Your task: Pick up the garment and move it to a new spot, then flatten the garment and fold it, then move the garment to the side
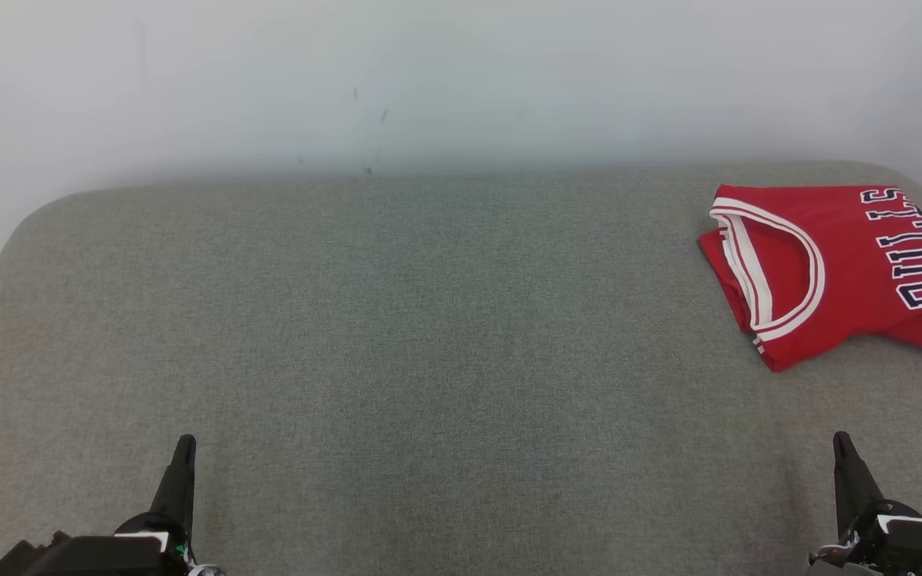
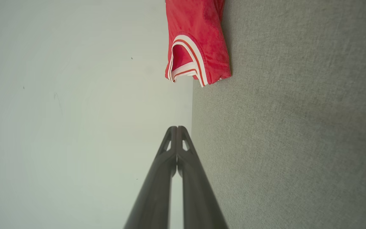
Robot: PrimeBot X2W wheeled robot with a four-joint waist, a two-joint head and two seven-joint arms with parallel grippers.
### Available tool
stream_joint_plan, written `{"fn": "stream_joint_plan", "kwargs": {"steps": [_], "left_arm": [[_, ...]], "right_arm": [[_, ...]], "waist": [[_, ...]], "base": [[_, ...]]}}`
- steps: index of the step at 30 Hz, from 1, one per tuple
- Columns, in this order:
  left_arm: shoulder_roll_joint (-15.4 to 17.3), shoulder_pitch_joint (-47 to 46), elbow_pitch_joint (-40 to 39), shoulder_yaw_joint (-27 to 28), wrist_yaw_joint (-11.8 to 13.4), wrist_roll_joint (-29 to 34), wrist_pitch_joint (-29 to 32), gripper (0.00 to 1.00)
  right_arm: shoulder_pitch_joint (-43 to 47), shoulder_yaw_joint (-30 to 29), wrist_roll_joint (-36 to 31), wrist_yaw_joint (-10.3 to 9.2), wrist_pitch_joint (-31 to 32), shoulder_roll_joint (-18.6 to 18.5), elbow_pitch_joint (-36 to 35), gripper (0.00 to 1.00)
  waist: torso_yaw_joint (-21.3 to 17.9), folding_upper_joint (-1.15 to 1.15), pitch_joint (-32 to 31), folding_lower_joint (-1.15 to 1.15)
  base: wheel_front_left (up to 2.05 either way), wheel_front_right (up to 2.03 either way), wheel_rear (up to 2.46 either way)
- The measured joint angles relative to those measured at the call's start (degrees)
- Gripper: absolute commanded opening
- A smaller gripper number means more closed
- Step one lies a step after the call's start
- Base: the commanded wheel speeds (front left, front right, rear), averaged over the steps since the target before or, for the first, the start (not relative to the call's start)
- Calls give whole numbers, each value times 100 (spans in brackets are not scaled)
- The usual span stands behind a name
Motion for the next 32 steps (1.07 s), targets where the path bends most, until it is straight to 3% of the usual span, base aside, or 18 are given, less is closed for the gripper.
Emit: {"fn": "stream_joint_plan", "kwargs": {"steps": [32], "left_arm": [[0,0,-2,0,0,0,0,0]], "right_arm": [[-1,1,0,0,0,1,1,0]], "waist": [[0,0,0,0]], "base": [[0,0,0]]}}
